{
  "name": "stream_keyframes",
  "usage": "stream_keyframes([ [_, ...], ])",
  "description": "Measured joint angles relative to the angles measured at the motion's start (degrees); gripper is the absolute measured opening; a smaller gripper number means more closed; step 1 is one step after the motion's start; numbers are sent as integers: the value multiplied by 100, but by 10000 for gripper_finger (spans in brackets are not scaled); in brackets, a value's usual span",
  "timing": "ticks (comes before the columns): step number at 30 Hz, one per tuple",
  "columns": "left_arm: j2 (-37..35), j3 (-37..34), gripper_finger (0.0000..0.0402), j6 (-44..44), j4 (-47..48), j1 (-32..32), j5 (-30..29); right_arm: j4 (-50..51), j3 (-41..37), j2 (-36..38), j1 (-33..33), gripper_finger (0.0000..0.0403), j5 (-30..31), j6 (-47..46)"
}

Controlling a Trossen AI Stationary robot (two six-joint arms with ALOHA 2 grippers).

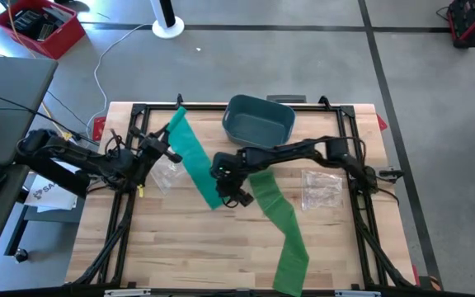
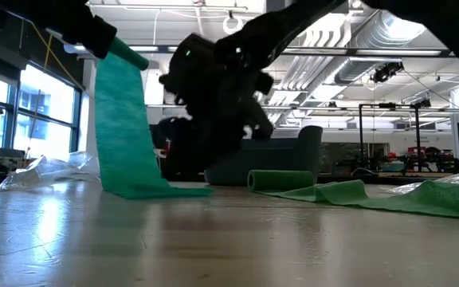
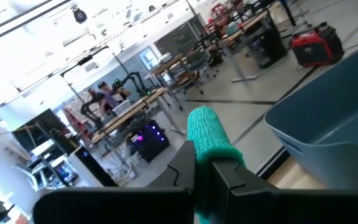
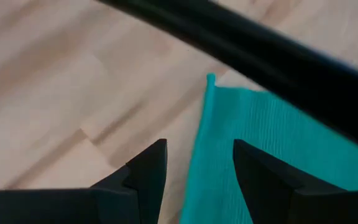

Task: Roll bandage
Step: Roll the light green bandage

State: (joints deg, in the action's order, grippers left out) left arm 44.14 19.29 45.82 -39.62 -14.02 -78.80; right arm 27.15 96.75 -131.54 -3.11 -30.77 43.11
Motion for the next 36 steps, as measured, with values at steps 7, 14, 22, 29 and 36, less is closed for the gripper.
stream_keyframes([
  [7, -2, 0, 7, -84, -8, 53, 32, 517, 608, -618, -109, 167, -463, -20],
  [14, 5, 0, 8, -232, -4, 53, 43, 715, 614, -626, -150, 48, -503, -314],
  [22, 5, 2, 9, -463, 187, 51, 46, 2421, 573, 91, -148, 5, -374, -229],
  [29, 19, 4, 9, -1470, 1085, 51, 479, 3493, 131, 1665, 99, 1, -488, -107],
  [36, 19, 4, 9, -2639, 2059, 48, 757, 2789, -1216, 3875, 675, 1, -295, -1029],
])
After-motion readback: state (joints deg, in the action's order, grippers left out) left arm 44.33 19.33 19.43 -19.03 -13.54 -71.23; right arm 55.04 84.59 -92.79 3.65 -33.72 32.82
